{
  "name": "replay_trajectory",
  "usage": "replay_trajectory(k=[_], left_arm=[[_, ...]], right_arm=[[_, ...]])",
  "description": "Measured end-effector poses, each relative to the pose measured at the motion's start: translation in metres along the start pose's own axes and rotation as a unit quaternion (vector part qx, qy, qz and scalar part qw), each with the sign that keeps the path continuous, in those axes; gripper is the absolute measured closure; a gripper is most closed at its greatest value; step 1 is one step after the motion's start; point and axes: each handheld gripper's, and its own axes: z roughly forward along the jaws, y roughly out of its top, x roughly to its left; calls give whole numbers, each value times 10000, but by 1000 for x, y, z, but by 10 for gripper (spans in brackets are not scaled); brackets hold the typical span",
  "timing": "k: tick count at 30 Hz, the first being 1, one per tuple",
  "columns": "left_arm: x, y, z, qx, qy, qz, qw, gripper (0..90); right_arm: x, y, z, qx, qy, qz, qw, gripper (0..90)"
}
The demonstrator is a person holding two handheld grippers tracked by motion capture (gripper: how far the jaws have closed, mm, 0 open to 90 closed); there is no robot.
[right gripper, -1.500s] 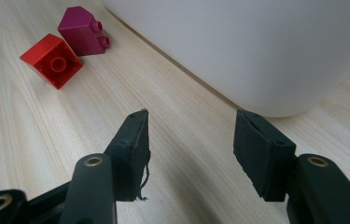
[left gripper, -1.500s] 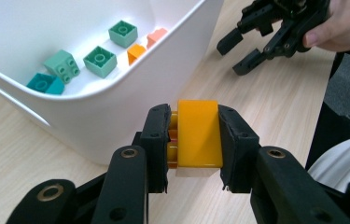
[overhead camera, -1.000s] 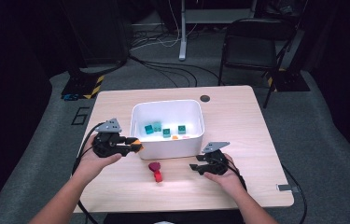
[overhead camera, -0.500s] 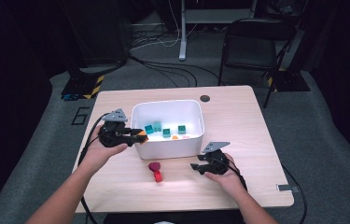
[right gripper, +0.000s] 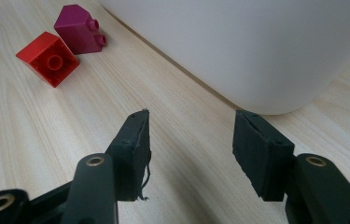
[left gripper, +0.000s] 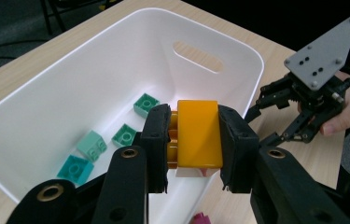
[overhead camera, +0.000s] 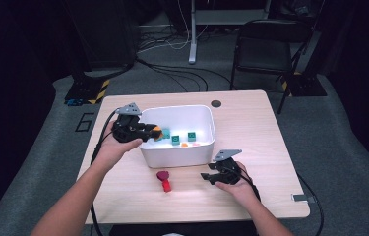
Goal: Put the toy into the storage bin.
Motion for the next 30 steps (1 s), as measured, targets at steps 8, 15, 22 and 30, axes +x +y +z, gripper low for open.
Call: replay_trajectory(k=[8, 15, 22, 30], left_arm=[[4, 14, 15, 21, 17, 22, 10000, 669], [11, 20, 30, -16, 57, -34, 10000, 669], [18, 27, 45, -20, 76, -121, 9999, 669], [23, 35, 65, 36, 68, -70, 9999, 669]], right_arm=[[0, -1, -1, -9, -13, -3, 10000, 454], [0, -2, -2, 1, -14, 25, 10000, 454], [-1, -3, -3, -7, -22, 13, 10000, 455], [-1, -4, -4, -11, -13, 35, 10000, 455]])
